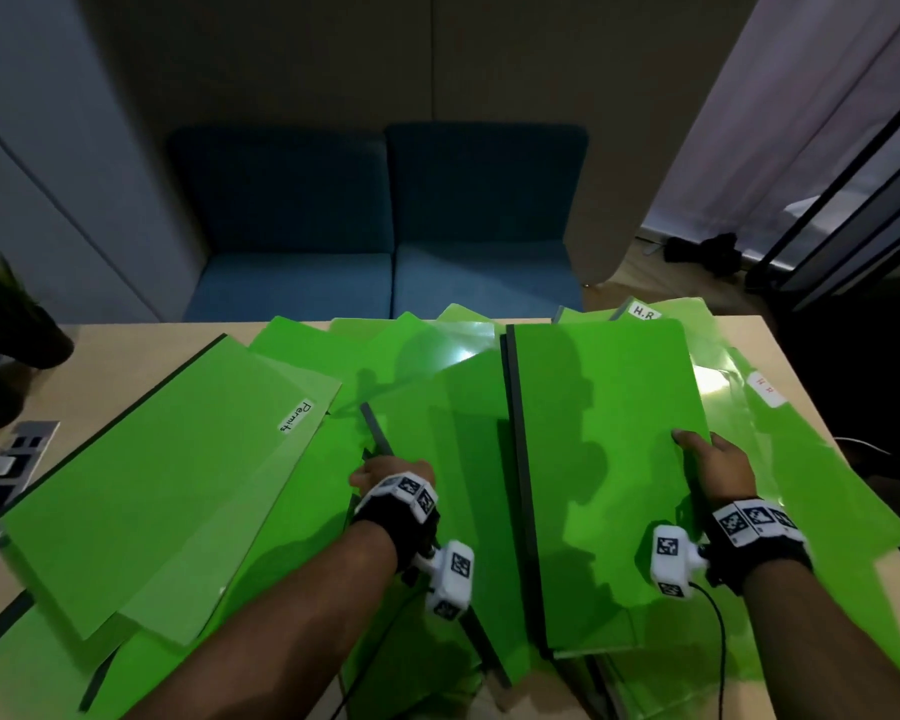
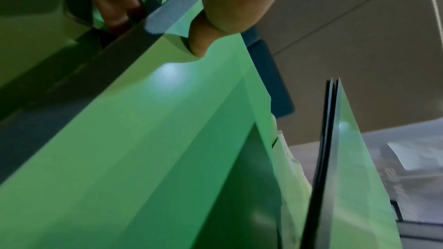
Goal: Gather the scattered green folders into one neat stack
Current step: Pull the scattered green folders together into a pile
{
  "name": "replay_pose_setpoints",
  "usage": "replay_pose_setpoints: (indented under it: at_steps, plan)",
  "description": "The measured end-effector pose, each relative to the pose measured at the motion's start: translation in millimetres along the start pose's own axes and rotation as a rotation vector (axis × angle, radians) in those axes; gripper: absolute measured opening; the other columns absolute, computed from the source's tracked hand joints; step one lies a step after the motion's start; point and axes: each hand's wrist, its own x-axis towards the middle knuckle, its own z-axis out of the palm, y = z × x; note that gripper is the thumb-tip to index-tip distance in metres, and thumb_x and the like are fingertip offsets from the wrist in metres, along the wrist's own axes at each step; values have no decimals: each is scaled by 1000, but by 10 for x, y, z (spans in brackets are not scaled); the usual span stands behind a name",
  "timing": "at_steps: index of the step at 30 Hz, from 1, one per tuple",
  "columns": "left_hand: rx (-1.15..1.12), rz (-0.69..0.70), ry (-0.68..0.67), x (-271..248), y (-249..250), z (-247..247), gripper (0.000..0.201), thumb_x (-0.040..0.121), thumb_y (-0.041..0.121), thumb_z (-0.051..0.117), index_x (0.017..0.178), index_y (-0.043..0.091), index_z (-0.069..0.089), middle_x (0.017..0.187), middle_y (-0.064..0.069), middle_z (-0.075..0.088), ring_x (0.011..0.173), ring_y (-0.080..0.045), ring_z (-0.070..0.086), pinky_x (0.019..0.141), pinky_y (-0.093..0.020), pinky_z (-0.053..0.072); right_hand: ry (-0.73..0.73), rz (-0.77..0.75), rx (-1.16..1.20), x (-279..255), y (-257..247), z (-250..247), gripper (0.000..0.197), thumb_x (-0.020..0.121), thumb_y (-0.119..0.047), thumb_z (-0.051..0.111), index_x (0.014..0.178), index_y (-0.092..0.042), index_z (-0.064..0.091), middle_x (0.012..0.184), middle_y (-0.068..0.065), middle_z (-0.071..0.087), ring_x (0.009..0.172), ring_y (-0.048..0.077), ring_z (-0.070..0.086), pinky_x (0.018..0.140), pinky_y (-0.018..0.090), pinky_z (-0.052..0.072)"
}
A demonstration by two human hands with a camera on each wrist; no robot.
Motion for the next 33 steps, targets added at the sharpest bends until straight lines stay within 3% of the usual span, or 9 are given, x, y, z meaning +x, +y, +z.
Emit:
replay_pose_setpoints:
  at_steps: [5,9,11,15,21,24,26,30,33]
  plan:
    - [245,116,-67,8,45,-58,49,85,17,58,131,7,42,130,-35,46,116,-52,50,92,-55,50,-11,-3,-141,-3,-4,150,77,81,-43,67,143,-6,41,143,18,48,121,39,53,103,51,43]
    - [290,91,-99,16,102,-57,81,88,29,61,151,26,10,148,-38,18,133,-54,30,107,-58,37,-26,-10,-400,21,-28,244,76,87,-46,60,145,-2,37,148,20,41,132,40,43,108,44,37]
    - [325,102,-131,25,166,-34,87,90,25,60,152,37,0,150,-41,9,132,-59,27,102,-65,37,-35,-29,-438,29,-55,267,76,87,-47,59,144,-2,37,147,21,42,131,40,44,108,45,37]
    - [515,167,-199,-21,278,-66,70,91,17,60,151,17,23,154,-31,18,137,-50,28,108,-62,32,-35,-74,-483,99,-113,271,76,88,-47,59,144,-2,37,146,22,43,131,40,44,107,45,37]
    - [621,291,-178,172,292,-152,50,91,32,58,139,24,47,139,-13,49,122,-35,53,97,-51,49,-22,-40,-464,189,-63,235,75,88,-45,61,145,-3,37,147,22,42,130,40,45,107,46,38]
    - [470,252,-179,266,231,-217,59,87,43,63,141,41,41,149,-5,41,130,-30,47,106,-47,42,-27,-29,-448,210,-47,251,75,88,-45,61,145,-3,37,147,21,42,131,40,44,108,45,37]
    - [286,217,-198,345,176,-195,66,86,31,67,143,41,36,153,-5,36,132,-30,44,109,-44,39,-27,-37,-430,229,-69,251,75,88,-44,62,145,-3,37,148,21,42,131,40,44,108,45,37]
    - [-359,18,-107,324,166,-85,86,75,28,80,143,3,35,147,-18,42,129,-34,48,107,-40,41,-27,-47,-315,277,-100,144,76,86,-44,65,144,-4,38,148,19,42,132,39,44,109,48,36]
    - [-646,40,16,282,165,2,79,81,23,76,142,-1,32,147,-19,41,132,-35,43,108,-39,37,1,-33,-165,304,-98,-12,80,82,-45,67,146,-8,36,151,16,38,132,39,44,108,53,37]
